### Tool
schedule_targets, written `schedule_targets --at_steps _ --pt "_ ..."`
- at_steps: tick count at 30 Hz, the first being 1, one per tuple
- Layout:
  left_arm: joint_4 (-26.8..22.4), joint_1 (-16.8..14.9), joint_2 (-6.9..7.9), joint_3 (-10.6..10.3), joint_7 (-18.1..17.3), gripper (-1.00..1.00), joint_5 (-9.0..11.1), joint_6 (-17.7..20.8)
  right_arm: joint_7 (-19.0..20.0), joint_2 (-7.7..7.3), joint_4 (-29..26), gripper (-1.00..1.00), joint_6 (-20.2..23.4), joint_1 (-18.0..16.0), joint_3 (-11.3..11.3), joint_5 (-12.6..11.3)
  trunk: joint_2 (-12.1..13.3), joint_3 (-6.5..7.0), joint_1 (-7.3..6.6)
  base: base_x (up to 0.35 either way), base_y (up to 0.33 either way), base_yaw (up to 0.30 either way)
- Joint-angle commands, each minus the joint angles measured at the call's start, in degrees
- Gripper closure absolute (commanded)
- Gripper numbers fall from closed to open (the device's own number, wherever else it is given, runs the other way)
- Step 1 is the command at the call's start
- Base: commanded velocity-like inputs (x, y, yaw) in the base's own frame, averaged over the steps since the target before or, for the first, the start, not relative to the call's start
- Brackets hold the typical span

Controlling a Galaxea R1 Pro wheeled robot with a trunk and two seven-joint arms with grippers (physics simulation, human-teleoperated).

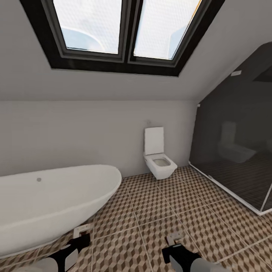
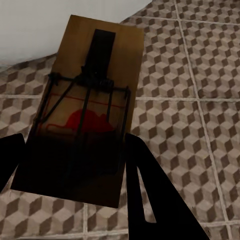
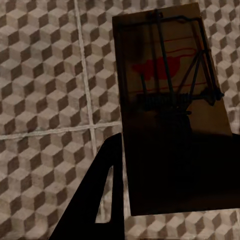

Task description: Take the four mousetraps from the cabinet in the bathroom and place them on the bathroom floor. Make sure all four end up on the same floor surface, and ensure that at least two of them are either under or directly next to the same bathroom sink.

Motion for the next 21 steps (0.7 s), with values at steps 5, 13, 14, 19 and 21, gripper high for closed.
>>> schedule_targets --at_steps 5,13,14,19,21 --pt "0.23 0.67 0.73 -0.5 -0.04 1.0 0.54 -0.36 -0.13 0.13 3.2 1.0 -4.74 -0.4 -0.36 0.45 -0.04 -0.06 0.0 0.0 0.0 0.269" --pt "0.31 3.75 1.49 -0.49 -0.12 1.0 0.84 -0.24 -0.15 1.05 3.67 1.0 -5.93 -0.4 -0.35 0.48 -0.04 -0.06 0.0 0.0 0.0 0.269" --pt "0.31 3.85 1.53 -0.49 -0.12 1.0 0.86 -0.19 -0.15 1.09 3.68 1.0 -5.95 -0.4 -0.35 0.49 -0.04 -0.06 0.0 0.0 0.0 0.269" --pt "0.32 4.01 1.62 -0.49 -0.13 1.0 0.9 -0.17 -0.16 1.09 3.69 1.0 -5.99 -0.27 -0.35 0.43 -0.04 -0.06 0.0 0.0 0.0 0.269" --pt "0.34 4.02 1.76 -0.49 -0.13 1.0 0.91 -0.08 -0.16 1.09 3.69 1.0 -5.99 -0.1 -0.35 0.42 -0.04 -0.06 0.0 0.0 0.0 0.27"
